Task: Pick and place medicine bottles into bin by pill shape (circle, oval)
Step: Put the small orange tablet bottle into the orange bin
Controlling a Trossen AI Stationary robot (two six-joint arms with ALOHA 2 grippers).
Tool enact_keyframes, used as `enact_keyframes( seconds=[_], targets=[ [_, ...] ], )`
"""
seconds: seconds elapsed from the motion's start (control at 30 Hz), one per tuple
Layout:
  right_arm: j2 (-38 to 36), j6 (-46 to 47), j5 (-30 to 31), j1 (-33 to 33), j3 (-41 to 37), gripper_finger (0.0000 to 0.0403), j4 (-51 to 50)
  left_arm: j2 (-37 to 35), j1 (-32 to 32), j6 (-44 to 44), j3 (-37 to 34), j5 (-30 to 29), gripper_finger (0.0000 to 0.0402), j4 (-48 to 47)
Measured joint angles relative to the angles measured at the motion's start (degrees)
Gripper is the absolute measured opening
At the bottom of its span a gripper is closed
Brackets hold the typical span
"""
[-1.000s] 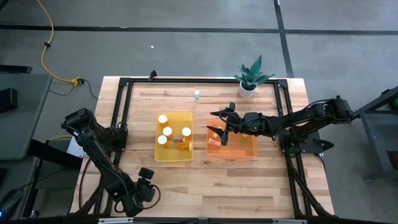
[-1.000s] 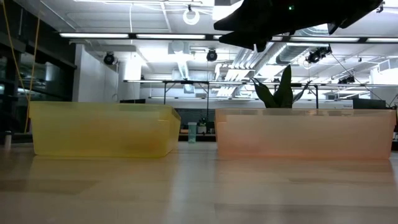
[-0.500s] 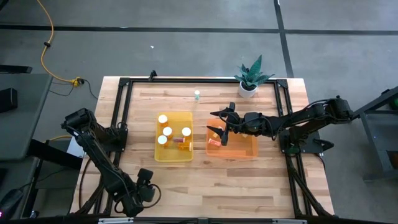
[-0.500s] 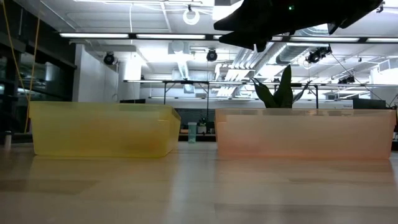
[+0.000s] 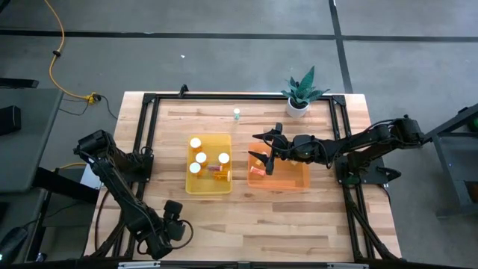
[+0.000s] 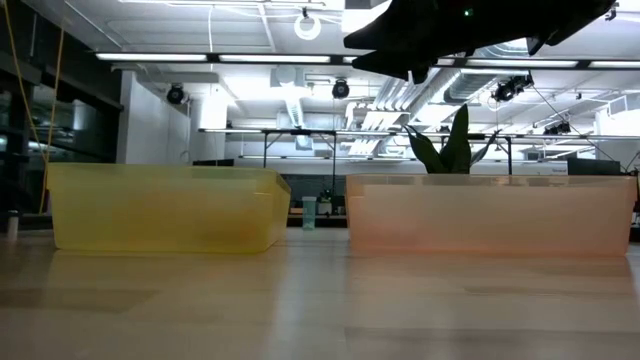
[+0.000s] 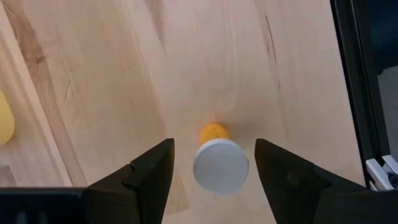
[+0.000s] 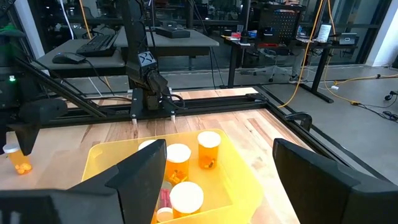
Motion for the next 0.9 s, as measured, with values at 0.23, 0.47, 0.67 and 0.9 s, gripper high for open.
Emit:
enact_keyframes(
  seconds=[0.23,0.47,0.67,0.9],
  targets=[
    [0.0,0.0,0.0,0.0,0.0,0.0287,0.0,0.0,0.0,0.7,0.0,1.5,0.0213,-0.1],
    [0.0,0.0,0.0,0.0,0.0,0.0287,0.0,0.0,0.0,1.5,0.0,1.5,0.0179,-0.1],
    [0.0,0.0,0.0,0.0,0.0,0.0287,0.0,0.0,0.0,1.7,0.0,1.5,0.014,-0.1],
    [0.0,0.0,0.0,0.0,0.0,0.0287,0.0,-0.3,0.9,5.2,0.0,1.2,0.0107,-0.7]
  ],
)
